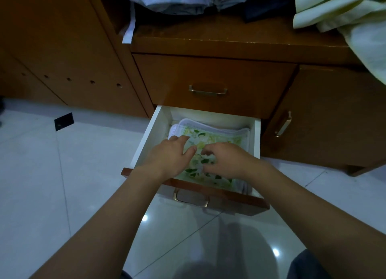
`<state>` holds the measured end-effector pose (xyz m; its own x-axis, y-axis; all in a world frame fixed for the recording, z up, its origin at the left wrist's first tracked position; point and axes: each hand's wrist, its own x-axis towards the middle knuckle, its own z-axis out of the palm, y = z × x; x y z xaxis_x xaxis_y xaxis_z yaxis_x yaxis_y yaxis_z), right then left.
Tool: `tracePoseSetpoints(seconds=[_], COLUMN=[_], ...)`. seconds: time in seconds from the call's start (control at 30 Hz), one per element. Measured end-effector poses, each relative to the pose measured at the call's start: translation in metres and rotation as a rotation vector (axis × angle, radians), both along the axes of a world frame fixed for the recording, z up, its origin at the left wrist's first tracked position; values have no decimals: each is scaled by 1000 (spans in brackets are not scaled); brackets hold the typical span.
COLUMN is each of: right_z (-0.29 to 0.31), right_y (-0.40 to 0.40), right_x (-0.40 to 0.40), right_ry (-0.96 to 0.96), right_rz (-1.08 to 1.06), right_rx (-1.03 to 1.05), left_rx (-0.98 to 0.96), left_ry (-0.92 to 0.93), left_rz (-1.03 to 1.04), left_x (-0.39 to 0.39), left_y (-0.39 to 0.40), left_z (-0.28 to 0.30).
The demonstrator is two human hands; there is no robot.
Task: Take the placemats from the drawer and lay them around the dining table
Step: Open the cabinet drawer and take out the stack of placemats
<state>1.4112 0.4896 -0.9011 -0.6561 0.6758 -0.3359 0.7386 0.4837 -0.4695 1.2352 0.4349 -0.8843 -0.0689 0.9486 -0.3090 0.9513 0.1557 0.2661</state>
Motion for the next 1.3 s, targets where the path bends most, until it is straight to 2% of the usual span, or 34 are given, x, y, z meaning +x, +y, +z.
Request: tracePoseSetpoints(seconds=[0.17,0.3,0.63,0.8,0.87,1.07,1.3], right_z=[7,10,5,-1,-1,0,1], right_y=[-1,-3,-2,-4,-5,-8,-10], right_x=[-8,-14,-16,-18,-18,-11,-5], right_ry=[134,236,229,199,200,207,195], right_rz=[-48,-93,-43,-16,-19,-27,-25], right_rx=[125,205,231,222,228,241,253], left_rx=[10,16,-54,-232,-320,-388,-520], left_ry=[-7,89,116,184,141,91,149], left_rz=[65,147,232,212,239,359,321], left_x=[-12,-22,-31,-34,-34,-34,-33], left_y=[-2,-2,1,13,15,22,26], left_z=[2,2,-16,-43,-56,-76,-88])
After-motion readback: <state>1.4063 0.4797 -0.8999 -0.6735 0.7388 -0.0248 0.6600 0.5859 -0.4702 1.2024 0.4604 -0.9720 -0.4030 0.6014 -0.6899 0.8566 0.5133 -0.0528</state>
